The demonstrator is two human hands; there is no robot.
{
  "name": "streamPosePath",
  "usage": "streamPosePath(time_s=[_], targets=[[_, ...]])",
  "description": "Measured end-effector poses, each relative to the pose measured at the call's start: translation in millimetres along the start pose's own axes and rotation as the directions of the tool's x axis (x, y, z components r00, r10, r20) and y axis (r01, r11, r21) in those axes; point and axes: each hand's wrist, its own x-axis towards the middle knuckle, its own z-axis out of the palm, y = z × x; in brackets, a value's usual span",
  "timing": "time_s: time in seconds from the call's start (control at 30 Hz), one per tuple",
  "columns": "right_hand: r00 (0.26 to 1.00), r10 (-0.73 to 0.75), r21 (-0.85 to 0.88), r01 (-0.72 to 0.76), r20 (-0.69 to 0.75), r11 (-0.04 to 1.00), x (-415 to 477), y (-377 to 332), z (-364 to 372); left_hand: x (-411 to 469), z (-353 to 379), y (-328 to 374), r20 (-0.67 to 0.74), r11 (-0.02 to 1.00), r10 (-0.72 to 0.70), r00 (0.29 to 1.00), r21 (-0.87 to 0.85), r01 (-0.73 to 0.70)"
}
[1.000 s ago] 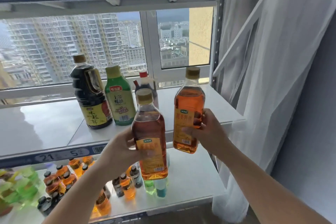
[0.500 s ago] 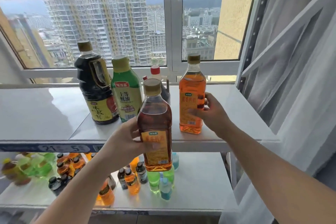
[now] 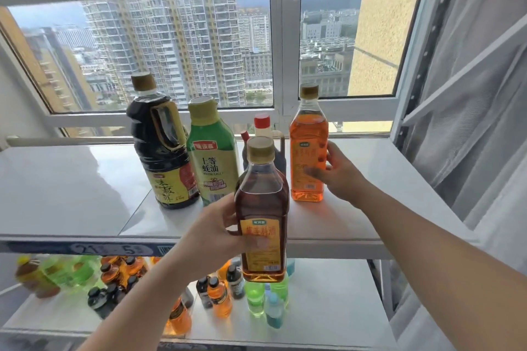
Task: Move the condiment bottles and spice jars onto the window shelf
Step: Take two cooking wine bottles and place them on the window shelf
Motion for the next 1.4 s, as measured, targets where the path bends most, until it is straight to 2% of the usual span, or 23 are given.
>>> streamPosePath(time_s=[0.33,0.4,0.47,0.53,0.6,0.73,0.87,0.97,1.17,1.4], targets=[[0.998,0.063,-0.085,-0.061,0.024,0.994,1.9,-2.3,-3.1,10.2,1.1,1.9,0.043,1.000,0.019,0.999,0.005,-0.019],[0.997,0.054,-0.095,-0.059,-0.055,0.994,-11.9,-4.5,-3.4,12.5,2.0,5.5,0.045,0.999,0.030,0.999,0.009,-0.031],[0.974,-0.026,-0.131,-0.003,-0.224,0.991,-35.2,-9.2,-2.7,15.7,3.8,9.3,0.044,0.999,0.041,0.998,0.008,-0.041],[0.948,-0.118,-0.172,0.069,-0.295,0.983,-63.5,-14.6,-1.1,19.0,6.5,13.8,0.042,0.999,0.053,0.998,-0.002,-0.053],[0.954,-0.154,-0.175,0.111,-0.257,0.978,-87.0,-18.7,-1.8,23.2,10.0,18.6,0.039,0.997,0.073,0.997,0.000,-0.073],[0.993,-0.112,0.041,0.114,-0.041,0.993,-117.5,-18.8,-5.3,31.2,18.9,26.9,0.007,0.995,0.098,0.995,-0.022,-0.098],[0.995,-0.057,-0.037,0.061,0.082,0.997,-131.9,-9.8,2.7,39.7,27.2,33.2,-0.014,0.992,0.108,0.994,-0.061,-0.108],[0.998,-0.053,-0.032,0.055,0.041,0.998,-131.7,-3.3,10.8,46.1,35.5,37.0,-0.003,0.990,0.119,0.993,-0.081,-0.119],[0.995,-0.057,0.102,0.065,-0.075,0.993,-123.6,6.2,10.5,57.7,53.6,42.3,0.016,0.988,0.117,0.993,-0.102,-0.115],[0.990,-0.049,0.090,0.062,-0.132,0.994,-111.3,14.8,11.5,68.1,65.3,39.4,-0.008,0.993,0.087,0.996,-0.079,-0.088]])
